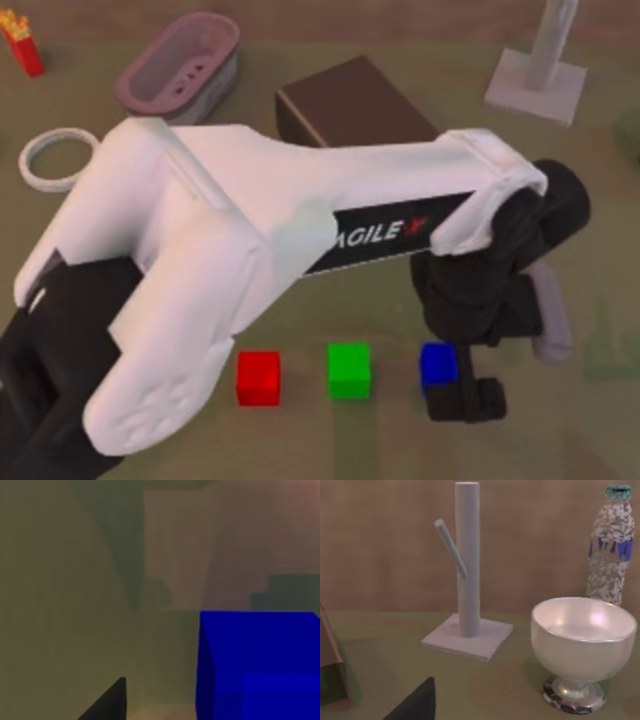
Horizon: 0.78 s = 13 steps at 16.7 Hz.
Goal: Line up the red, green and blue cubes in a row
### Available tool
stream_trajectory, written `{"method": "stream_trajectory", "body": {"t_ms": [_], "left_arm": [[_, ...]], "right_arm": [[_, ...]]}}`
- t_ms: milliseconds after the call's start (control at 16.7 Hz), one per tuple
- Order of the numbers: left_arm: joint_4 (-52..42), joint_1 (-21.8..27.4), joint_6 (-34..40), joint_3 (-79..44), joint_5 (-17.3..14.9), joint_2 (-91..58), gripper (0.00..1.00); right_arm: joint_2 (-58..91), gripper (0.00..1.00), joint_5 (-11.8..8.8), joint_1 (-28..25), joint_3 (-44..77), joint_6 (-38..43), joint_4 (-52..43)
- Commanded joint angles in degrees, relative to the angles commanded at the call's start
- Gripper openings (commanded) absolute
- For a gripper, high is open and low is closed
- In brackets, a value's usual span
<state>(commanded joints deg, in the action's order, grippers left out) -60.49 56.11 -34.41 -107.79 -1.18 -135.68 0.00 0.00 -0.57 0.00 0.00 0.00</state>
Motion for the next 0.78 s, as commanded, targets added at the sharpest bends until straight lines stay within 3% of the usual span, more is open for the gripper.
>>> {"method": "stream_trajectory", "body": {"t_ms": [360,780], "left_arm": [[-1.0,-0.1,0.0,-1.0,0.0,0.2,1.00],[-13.6,-1.2,0.0,-10.7,0.0,2.8,1.00]], "right_arm": [[0.0,1.00,0.0,0.0,0.0,0.0,0.0],[0.0,1.00,0.0,0.0,0.0,0.0,0.0]]}}
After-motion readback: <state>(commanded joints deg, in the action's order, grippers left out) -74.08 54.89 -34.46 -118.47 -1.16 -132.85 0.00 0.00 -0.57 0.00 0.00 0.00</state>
